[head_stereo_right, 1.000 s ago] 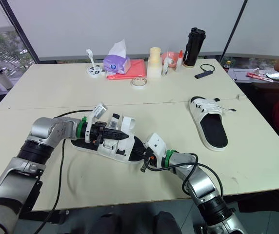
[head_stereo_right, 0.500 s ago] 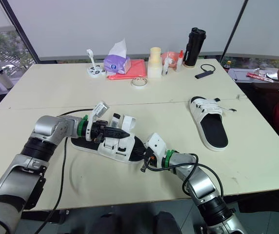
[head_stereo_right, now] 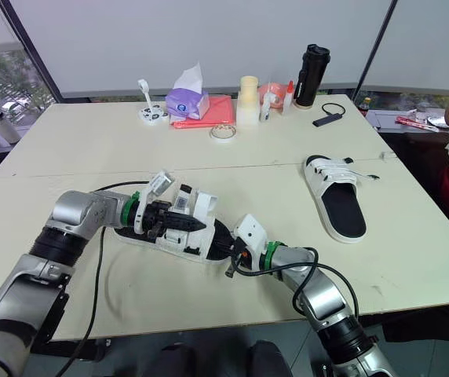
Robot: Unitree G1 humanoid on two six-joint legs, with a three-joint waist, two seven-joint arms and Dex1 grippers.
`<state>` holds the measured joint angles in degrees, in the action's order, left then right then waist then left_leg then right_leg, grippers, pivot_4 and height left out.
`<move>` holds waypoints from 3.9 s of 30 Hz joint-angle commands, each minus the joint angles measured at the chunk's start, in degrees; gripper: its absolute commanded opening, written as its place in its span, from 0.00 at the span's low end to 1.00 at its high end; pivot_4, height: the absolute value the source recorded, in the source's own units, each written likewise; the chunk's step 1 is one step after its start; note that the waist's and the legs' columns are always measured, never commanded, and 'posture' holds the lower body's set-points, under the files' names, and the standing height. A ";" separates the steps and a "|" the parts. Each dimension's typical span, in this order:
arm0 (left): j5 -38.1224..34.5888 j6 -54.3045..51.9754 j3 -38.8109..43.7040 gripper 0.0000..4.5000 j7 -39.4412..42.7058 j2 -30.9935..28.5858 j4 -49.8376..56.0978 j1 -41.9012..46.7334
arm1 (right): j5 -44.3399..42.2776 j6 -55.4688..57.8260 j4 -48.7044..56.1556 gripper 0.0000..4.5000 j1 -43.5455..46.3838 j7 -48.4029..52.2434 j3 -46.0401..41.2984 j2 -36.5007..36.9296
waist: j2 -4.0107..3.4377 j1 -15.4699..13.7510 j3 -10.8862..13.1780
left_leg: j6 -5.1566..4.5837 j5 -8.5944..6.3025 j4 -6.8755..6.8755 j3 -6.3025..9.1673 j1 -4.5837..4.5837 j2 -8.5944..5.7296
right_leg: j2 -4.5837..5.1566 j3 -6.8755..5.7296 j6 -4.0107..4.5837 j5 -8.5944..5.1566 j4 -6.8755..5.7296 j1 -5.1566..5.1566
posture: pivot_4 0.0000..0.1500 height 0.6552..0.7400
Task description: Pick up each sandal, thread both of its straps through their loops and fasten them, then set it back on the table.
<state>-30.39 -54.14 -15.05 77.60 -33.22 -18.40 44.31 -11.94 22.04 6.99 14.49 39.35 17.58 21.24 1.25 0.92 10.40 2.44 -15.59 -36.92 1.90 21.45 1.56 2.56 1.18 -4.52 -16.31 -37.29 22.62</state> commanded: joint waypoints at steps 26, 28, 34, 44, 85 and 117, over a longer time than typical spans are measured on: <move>6.38 11.55 -3.40 0.01 5.78 -6.11 10.69 -8.26 | 3.17 1.86 -5.46 0.00 -2.06 -1.99 0.34 0.64 | -0.02 0.06 -0.04 | -0.02 -0.01 0.07 -0.04 0.00 0.04 | -0.02 0.04 0.11 -0.07 0.04 0.04 | 1.00 1.00; 7.27 12.86 -3.75 0.01 5.45 -6.03 10.38 -8.56 | 3.15 1.84 -5.56 0.00 -2.03 -1.95 0.30 0.67 | -0.02 0.05 -0.04 | -0.02 -0.01 0.07 -0.04 -0.01 0.04 | -0.03 0.04 0.11 -0.07 0.04 0.03 | 1.00 1.00; 3.17 9.18 0.66 0.43 4.22 -6.03 12.14 -8.55 | 3.17 1.73 -5.85 0.00 -1.98 -1.88 0.21 0.82 | -0.02 0.05 -0.05 | -0.02 -0.01 0.07 -0.04 -0.02 0.04 | -0.03 0.04 0.12 -0.07 0.04 0.02 | 1.00 1.00; -12.38 -7.50 17.00 0.76 -1.66 -15.40 30.74 -20.63 | 3.18 1.16 -6.31 0.00 -2.51 -1.67 0.06 1.08 | -0.03 0.18 -0.03 | -0.02 -0.01 0.11 -0.03 -0.02 0.14 | 0.01 0.07 0.09 -0.08 0.08 0.04 | 1.00 1.00; -8.56 -1.37 8.43 0.01 -16.58 -1.67 29.94 -23.22 | 3.30 0.35 -7.33 0.00 -2.11 -1.53 0.61 0.63 | 0.05 -0.15 -0.09 | -0.02 -0.01 0.10 -0.04 -0.02 0.16 | 0.03 0.05 0.26 0.00 0.11 0.05 | 1.00 1.00; -27.79 -14.92 20.09 0.01 -21.68 -0.83 27.67 -16.83 | 3.44 0.42 -8.42 0.00 -1.88 -1.17 0.70 1.02 | 0.11 -0.03 -0.12 | -0.02 0.00 0.59 -0.08 -0.07 0.14 | -0.04 0.14 0.21 0.01 0.29 0.20 | 1.00 1.00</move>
<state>-54.90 -68.58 1.40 57.47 -35.15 9.72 25.03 -11.80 19.08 4.32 14.98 39.75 17.93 20.75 1.36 0.89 10.28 2.42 -15.59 -36.34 1.82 21.39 1.68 2.51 1.32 -4.41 -16.24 -37.00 22.82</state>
